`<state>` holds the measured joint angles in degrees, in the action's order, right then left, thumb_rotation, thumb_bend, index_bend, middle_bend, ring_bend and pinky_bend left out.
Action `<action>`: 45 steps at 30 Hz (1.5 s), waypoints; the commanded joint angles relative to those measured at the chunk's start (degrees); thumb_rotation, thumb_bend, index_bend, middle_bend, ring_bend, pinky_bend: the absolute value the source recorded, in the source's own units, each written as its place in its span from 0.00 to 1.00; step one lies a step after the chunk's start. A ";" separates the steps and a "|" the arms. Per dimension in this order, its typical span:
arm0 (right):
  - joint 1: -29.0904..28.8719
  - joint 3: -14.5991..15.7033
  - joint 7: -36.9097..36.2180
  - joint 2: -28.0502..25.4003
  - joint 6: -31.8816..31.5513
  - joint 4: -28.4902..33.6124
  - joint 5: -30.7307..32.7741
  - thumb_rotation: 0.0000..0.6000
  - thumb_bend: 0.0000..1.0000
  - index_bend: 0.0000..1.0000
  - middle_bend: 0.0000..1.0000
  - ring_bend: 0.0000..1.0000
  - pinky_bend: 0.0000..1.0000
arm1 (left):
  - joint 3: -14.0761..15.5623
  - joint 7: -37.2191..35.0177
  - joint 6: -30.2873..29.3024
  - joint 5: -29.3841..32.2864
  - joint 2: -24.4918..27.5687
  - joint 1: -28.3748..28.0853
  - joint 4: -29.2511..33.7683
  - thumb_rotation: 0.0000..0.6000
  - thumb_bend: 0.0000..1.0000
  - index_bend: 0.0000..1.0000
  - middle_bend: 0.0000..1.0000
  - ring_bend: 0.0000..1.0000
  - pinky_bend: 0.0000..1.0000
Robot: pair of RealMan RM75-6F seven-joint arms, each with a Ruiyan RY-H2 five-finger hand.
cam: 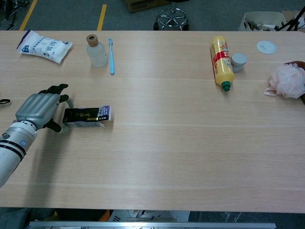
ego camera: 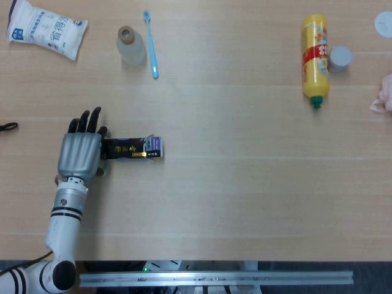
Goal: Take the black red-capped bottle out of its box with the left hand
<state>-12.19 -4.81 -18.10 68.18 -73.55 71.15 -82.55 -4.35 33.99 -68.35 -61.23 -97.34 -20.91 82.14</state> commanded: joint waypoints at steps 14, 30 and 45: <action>0.12 0.04 -0.18 0.08 0.11 -0.24 0.04 1.00 0.09 0.40 0.25 0.17 0.35 | -0.51 -1.43 0.30 -0.06 -0.38 -0.52 -0.61 1.00 0.17 0.37 0.01 0.01 0.14; 0.23 0.06 -0.29 0.14 0.13 -0.34 0.06 1.00 0.09 0.40 0.25 0.17 0.35 | -0.65 -2.72 0.21 -0.36 -0.70 -0.59 -1.52 1.00 0.17 0.44 0.02 0.02 0.14; 0.33 0.07 -0.36 0.16 0.13 -0.38 0.06 1.00 0.09 0.40 0.25 0.17 0.35 | -0.53 -3.42 -0.09 -0.90 -0.69 -0.43 -1.87 1.00 0.17 0.49 0.02 0.02 0.14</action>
<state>-11.86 -4.74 -18.45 68.34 -73.42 70.77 -82.49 -4.88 30.57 -68.45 -62.15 -98.03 -21.34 80.27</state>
